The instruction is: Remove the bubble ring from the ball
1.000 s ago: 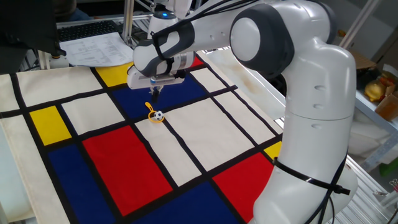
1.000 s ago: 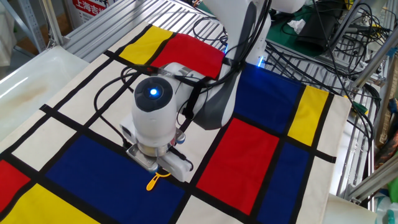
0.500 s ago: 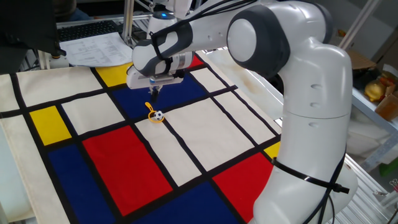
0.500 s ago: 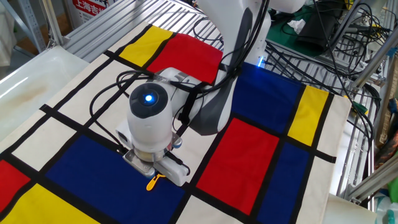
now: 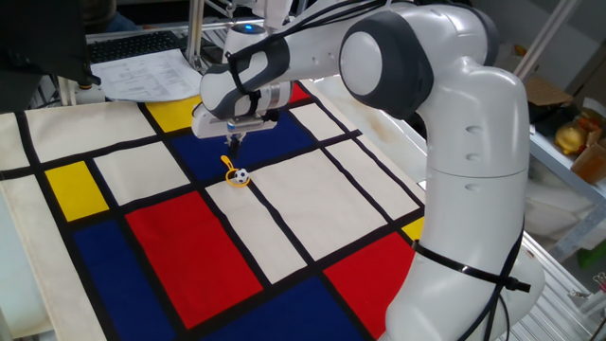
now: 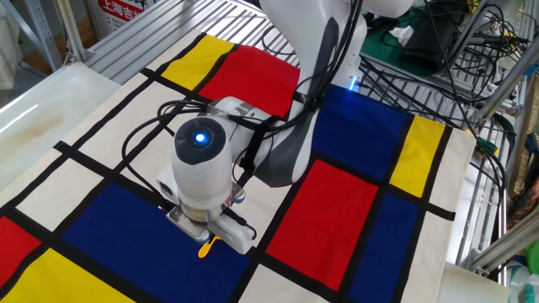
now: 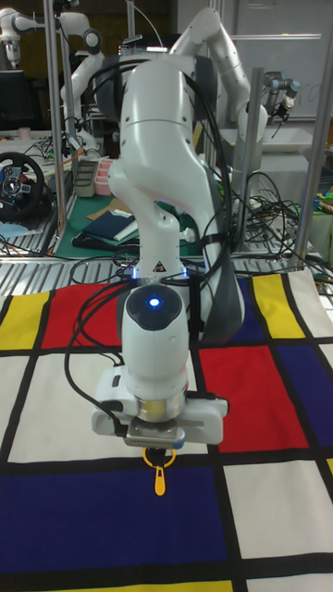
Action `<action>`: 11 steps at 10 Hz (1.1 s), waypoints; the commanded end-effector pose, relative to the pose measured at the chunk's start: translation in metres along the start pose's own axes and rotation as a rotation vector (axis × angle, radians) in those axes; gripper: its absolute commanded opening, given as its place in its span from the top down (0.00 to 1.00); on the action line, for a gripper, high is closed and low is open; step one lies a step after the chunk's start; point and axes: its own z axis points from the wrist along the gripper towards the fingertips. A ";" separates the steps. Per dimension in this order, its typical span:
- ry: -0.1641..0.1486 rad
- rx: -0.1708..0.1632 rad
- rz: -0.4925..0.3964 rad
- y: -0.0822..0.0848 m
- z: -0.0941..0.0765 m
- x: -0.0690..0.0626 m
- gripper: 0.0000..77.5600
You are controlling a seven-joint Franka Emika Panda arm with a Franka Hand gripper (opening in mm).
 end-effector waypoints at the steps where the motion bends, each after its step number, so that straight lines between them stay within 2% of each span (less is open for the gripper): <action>1: -0.011 -0.005 -0.001 0.000 0.000 -0.005 1.00; 11: -0.024 -0.018 -0.009 0.000 0.014 -0.012 1.00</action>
